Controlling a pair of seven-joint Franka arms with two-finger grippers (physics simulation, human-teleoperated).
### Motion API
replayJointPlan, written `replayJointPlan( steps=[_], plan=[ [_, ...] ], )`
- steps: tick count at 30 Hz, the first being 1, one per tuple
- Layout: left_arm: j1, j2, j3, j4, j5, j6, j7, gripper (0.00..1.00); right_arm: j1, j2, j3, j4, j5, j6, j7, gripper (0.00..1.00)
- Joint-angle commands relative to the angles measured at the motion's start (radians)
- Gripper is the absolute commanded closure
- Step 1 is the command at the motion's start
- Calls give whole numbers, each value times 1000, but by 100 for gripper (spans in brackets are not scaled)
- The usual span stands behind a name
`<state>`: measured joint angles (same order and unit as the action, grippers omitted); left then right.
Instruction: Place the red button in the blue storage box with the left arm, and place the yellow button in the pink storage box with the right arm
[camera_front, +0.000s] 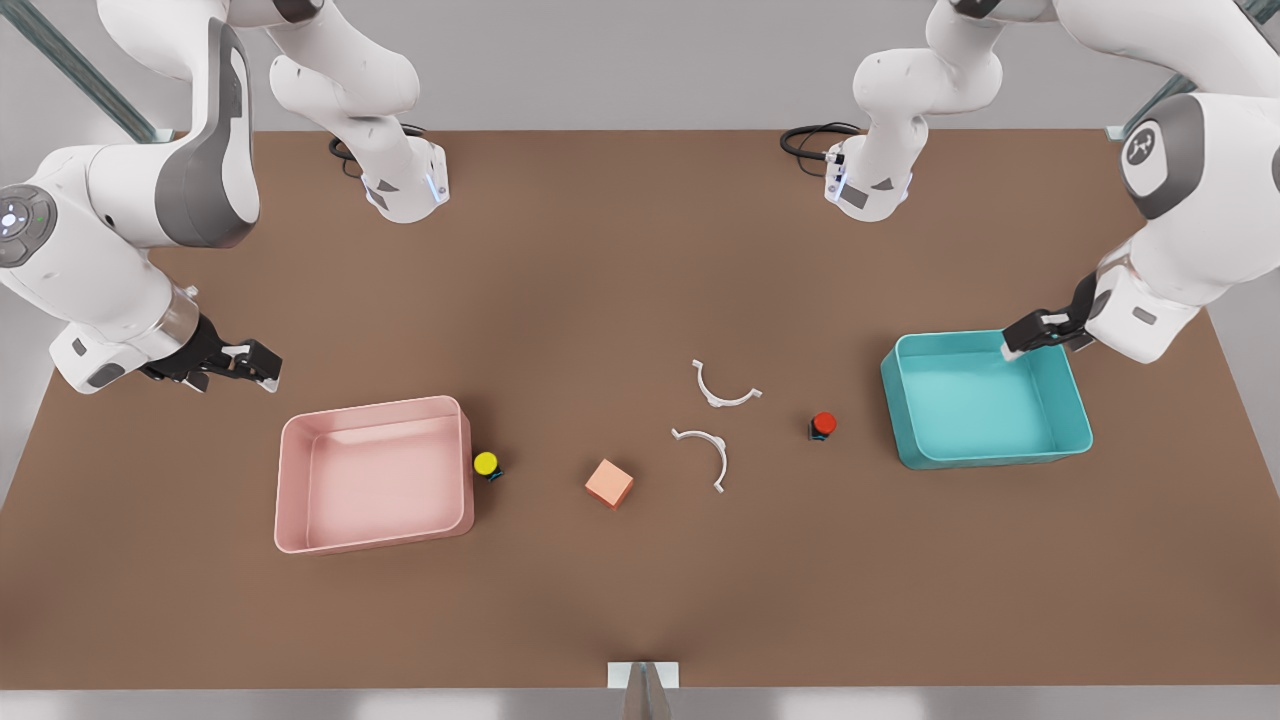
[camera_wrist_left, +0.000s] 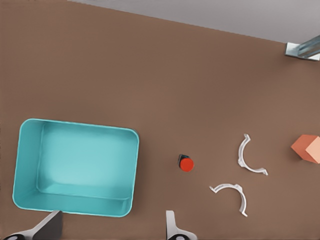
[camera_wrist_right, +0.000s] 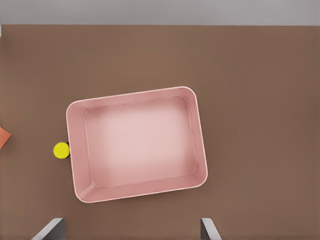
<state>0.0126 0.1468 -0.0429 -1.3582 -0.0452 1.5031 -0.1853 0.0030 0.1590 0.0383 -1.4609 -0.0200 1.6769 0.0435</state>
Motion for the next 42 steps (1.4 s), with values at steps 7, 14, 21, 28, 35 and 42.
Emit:
replayJointPlan(
  steps=[7, 14, 21, 28, 35, 42],
  plan=[
    [-230, 143, -9, -5, 10, 94, 142, 0, 64, 28, 41, -1, -2, 21, -2, 0],
    [-286, 209, -8, -377, 11, 669, 144, 0, 141, 335, 112, 320, -83, 33, -1258, 0],
    [-283, 195, -3, -737, 38, 1235, 151, 0, 227, 495, 137, 481, -104, 50, -1635, 0],
    [-281, 269, 0, -811, 38, 1396, 150, 0, 229, 447, 196, 155, -115, 418, -1762, 0],
    [-281, 315, 8, -912, 36, 1500, 148, 0, 301, 559, 273, 152, -273, 457, -1561, 0],
    [-284, 313, 8, -911, 36, 1500, 144, 46, 403, 570, 176, 125, -377, 316, -1226, 0]
  ],
)
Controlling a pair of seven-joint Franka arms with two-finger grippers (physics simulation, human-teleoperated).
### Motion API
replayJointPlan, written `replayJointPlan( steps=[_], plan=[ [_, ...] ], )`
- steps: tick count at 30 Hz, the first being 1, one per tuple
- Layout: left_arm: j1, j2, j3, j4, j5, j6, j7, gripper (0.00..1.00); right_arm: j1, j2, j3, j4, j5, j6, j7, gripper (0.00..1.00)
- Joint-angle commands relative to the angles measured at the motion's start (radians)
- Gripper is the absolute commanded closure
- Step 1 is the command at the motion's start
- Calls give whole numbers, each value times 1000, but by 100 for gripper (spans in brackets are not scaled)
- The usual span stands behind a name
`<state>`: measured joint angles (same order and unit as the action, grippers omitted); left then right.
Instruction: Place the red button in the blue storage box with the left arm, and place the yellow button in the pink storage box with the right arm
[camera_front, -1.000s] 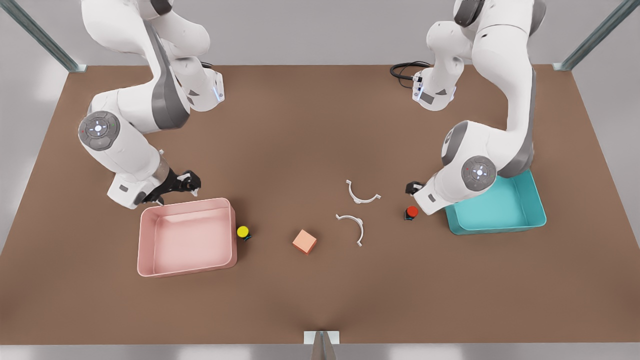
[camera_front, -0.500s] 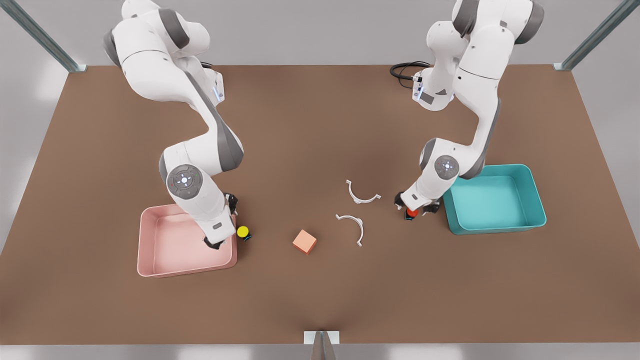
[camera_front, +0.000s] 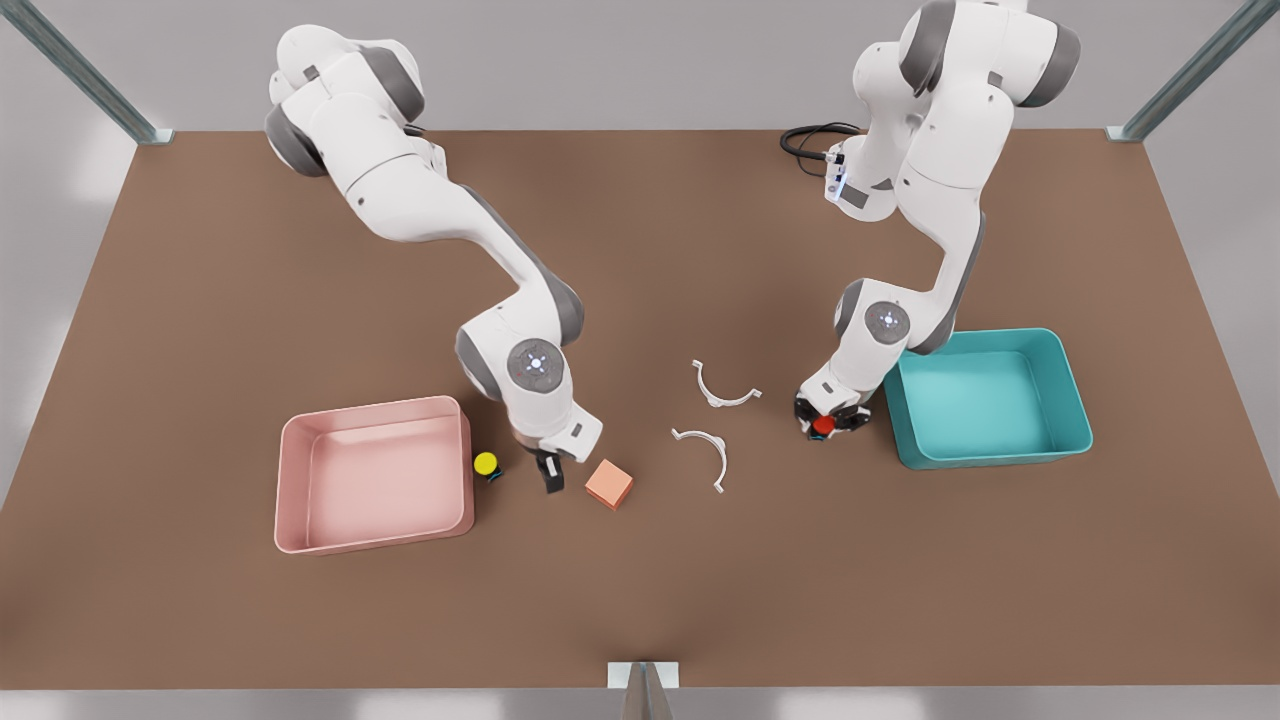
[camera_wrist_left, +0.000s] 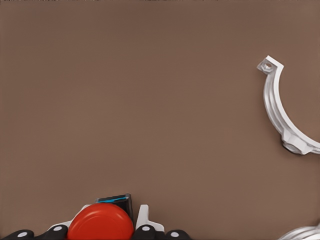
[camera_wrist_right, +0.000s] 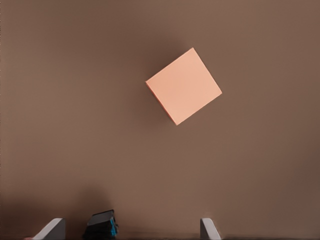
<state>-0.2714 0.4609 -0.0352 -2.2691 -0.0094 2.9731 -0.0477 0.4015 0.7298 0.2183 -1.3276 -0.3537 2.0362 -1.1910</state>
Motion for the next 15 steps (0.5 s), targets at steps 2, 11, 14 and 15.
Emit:
replayJointPlan(
  steps=[2, 11, 14, 15],
  plan=[
    [0, -2, 0, 0, -1, 30, 5, 50, 5, 3, -19, -35, -42, -44, 97, 0],
    [93, -312, 8, -12, -1, -345, 117, 52, -10, 71, -79, -13, 73, -44, 260, 0],
    [241, -360, 6, -10, -3, -428, 341, 52, -12, 83, -108, -22, 73, -33, 248, 0],
    [294, -358, 6, -10, -6, -430, 419, 52, -10, 83, -114, -38, 70, -31, 243, 0]
  ],
)
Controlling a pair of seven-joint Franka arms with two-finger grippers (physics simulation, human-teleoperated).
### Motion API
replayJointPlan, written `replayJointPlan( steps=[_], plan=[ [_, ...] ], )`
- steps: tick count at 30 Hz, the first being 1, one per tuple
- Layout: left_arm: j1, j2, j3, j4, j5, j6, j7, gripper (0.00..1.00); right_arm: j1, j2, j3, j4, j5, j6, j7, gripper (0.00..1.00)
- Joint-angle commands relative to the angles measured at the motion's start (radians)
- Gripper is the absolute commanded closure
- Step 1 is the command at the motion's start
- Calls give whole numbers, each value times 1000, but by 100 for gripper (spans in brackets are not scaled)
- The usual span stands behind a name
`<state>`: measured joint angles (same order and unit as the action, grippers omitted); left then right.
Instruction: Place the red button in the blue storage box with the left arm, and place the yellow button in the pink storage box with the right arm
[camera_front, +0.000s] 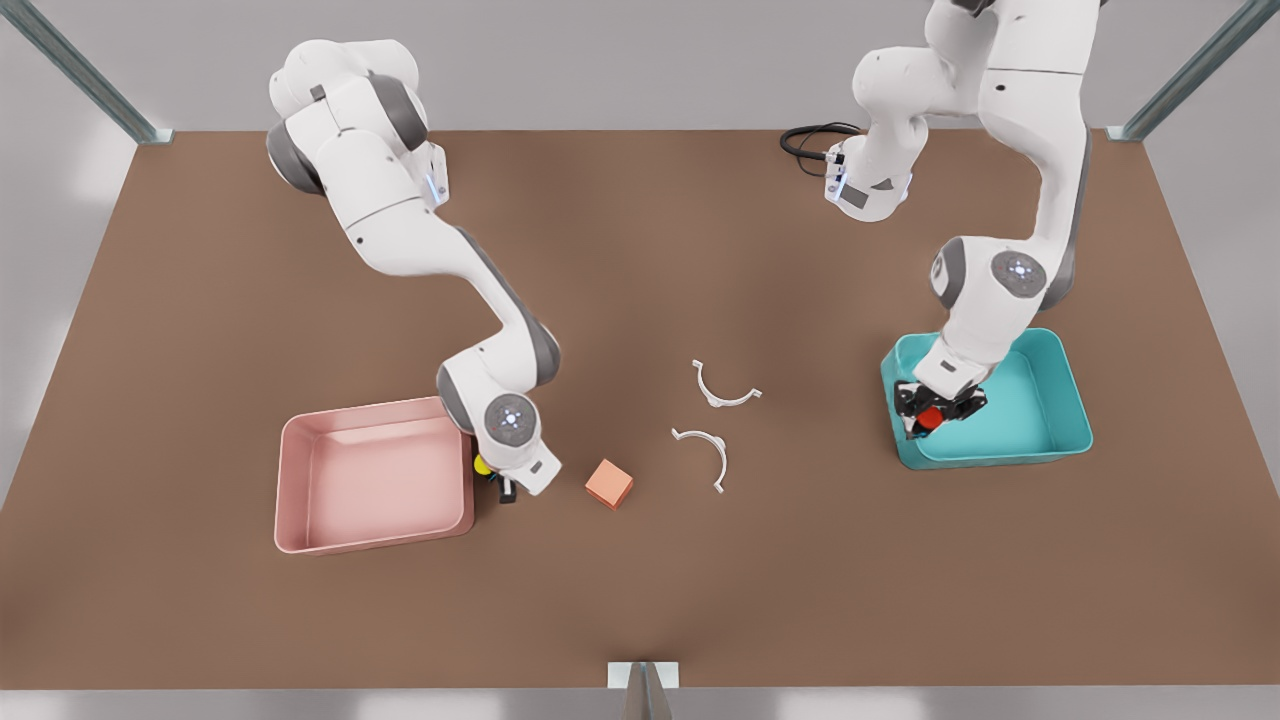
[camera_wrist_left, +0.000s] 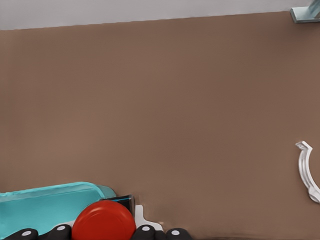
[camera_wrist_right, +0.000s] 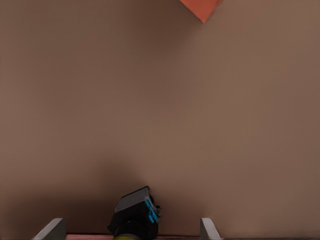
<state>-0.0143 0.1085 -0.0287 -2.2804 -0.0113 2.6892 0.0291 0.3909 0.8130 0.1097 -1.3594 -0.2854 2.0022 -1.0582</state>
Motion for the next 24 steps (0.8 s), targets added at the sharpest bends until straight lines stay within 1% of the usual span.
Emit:
replayJointPlan(
  steps=[1, 4, 8, 10, 11, 12, 15, 17, 18, 19, 20, 22, 24],
  plan=[
    [80, -3, 0, 1, -15, -155, 425, 52, 0, -1, -5, -9, 0, 3, 101, 0],
    [165, 5, 1, -30, -85, -197, 644, 52, -1, -8, -21, -36, -1, 15, 73, 0],
    [188, 72, 21, -45, -121, -190, 677, 50, -1, -11, -25, -63, -1, 44, 73, 0],
    [189, 96, 21, -44, -134, -187, 677, 49, -3, -6, -27, -84, -1, 96, 57, 0],
    [191, 96, 21, -44, -134, -187, 687, 10, -6, -8, -44, -115, -1, 150, 24, 0],
    [192, 97, 21, -44, -136, -187, 695, 0, -6, -6, -44, -118, -1, 159, 23, 0],
    [192, 82, 21, -36, -138, -195, 687, 0, -6, -5, -44, -119, 0, 159, 23, 0],
    [189, 48, 19, -31, -138, -206, 686, 0, -6, -3, -42, -119, -1, 167, 21, 9],
    [189, 34, 19, -4, -138, -278, 684, 0, -6, -1, -42, -119, -1, 168, 21, 15],
    [189, 33, 20, 56, -136, -410, 664, 0, -6, 0, -42, -119, -1, 173, 21, 16],
    [181, 22, 18, 104, -136, -491, 597, 0, -6, 2, -42, -119, -1, 174, 20, 19],
    [183, 20, 16, 268, -134, -706, 514, 0, -6, 5, -44, -119, -1, 182, 15, 27],
    [181, 19, 16, 361, -130, -773, 420, 0, -6, 9, -53, -129, 0, 213, -16, 27]
  ],
)
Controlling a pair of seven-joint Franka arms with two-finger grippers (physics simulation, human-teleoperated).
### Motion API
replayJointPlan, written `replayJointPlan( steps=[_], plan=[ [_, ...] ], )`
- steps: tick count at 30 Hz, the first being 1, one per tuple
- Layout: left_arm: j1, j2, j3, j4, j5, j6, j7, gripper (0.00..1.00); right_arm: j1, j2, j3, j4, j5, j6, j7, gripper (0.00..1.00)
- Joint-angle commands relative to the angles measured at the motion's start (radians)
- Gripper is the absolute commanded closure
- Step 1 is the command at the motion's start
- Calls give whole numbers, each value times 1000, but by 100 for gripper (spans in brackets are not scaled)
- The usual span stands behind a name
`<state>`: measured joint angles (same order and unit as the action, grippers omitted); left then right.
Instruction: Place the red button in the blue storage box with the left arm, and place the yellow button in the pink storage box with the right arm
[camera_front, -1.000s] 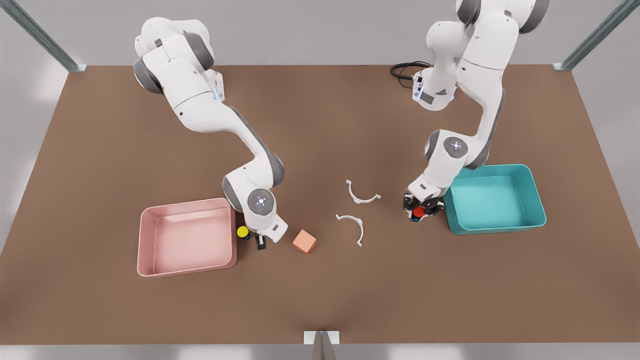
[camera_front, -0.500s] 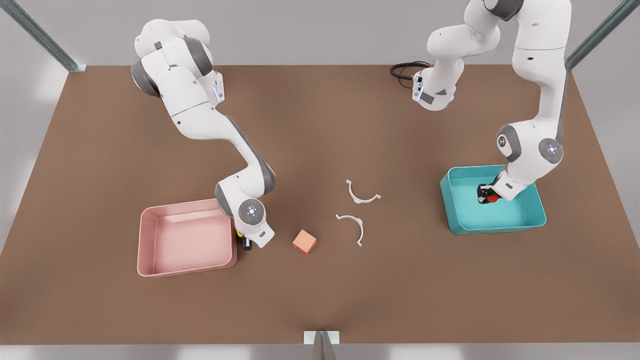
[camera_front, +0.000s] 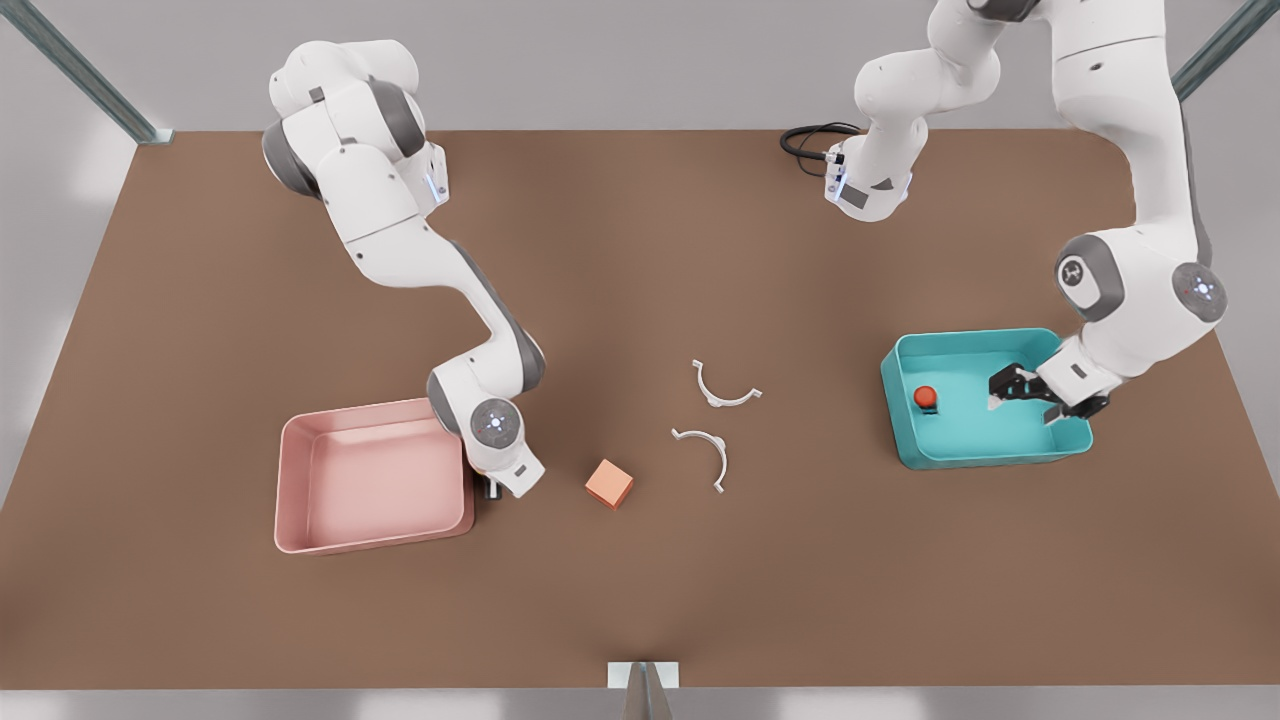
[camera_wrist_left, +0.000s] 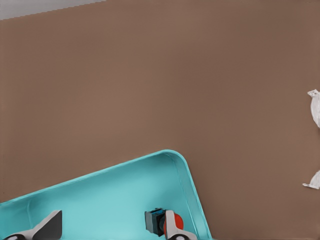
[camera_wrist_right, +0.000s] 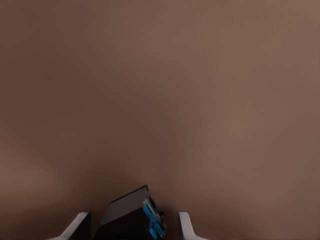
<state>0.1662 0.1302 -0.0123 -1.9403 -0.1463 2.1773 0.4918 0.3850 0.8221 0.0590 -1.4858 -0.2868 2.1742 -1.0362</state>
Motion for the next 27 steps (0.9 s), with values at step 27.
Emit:
replayJointPlan(
  steps=[27],
  plan=[
    [-123, -66, -3, 399, 223, -560, -249, 0, -295, -291, 76, -244, 61, 118, -219, 62]
  ],
)
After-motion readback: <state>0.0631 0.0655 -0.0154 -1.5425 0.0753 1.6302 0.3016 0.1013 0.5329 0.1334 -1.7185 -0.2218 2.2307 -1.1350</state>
